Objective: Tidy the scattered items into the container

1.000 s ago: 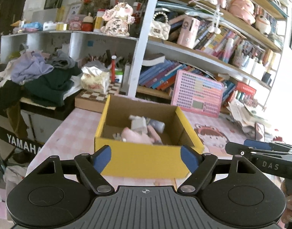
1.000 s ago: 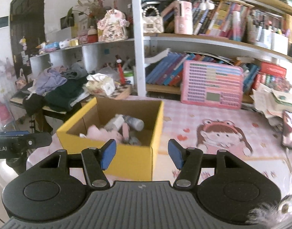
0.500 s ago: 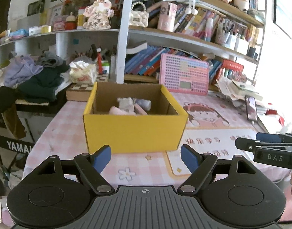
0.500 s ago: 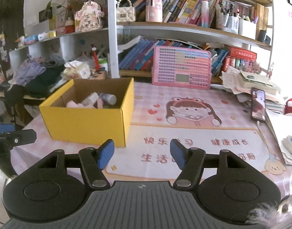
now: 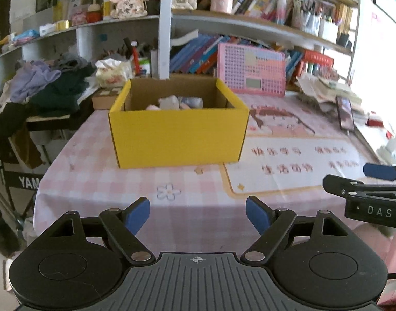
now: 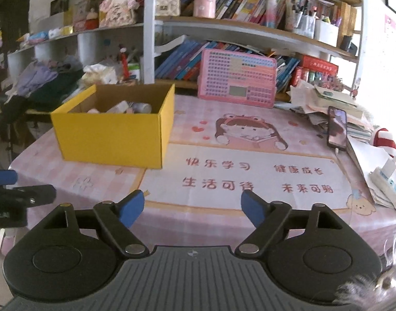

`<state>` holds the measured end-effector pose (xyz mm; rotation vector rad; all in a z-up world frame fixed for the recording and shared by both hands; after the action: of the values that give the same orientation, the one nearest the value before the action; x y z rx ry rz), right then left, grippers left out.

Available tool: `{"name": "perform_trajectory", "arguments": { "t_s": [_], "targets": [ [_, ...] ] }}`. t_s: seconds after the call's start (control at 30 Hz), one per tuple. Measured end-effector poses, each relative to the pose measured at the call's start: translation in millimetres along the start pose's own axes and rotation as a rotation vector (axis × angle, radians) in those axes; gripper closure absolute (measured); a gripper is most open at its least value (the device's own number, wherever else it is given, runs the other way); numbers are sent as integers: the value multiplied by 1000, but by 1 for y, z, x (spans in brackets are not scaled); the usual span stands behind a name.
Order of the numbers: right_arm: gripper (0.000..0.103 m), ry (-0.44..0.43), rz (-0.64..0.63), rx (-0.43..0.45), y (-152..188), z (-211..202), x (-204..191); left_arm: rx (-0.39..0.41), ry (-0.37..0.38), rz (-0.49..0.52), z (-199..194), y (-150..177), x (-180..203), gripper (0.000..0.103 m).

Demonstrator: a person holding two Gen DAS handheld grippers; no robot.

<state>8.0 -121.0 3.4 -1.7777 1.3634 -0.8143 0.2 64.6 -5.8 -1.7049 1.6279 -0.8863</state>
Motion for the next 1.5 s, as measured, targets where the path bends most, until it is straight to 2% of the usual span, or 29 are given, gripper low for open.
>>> {"name": "perform_trajectory", "arguments": {
  "t_s": [0.13,0.23,0.3,0.43,0.6,1.0,1.5],
  "targets": [
    [15,-18,-5,-10,2,0,-1,-22,-9,1,1,6,3,20],
    [7,-19,-11,-38,7,2,-1,-48,-15,6,4,9,7,19],
    [5,-18,-19,-55,9,4,-2,-61,-23,13,5,11,9,10],
    [0,-13,-40,-85,14,6,-2,-75,-33,23,6,13,12,7],
    [0,-14,-34,-103,17,8,0,-108,-37,32,10,16,14,5],
    [0,-7,-1,-138,23,7,8,-131,-29,41,14,19,20,2],
    [0,-9,-4,-138,23,8,7,-153,-26,36,17,21,19,2]
  ]
}}
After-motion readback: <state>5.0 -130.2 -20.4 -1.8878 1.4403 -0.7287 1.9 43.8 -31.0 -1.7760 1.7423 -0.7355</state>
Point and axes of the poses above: each gripper's, at about its wrist camera, not at the fingertips, and z roughly the way its jaws point, x to its right, y to its underside, the point moved 4 cm from there along z, roughly the way its jaws point, and after that the axes turned 2 degrees about x, right-handed, at the moved point
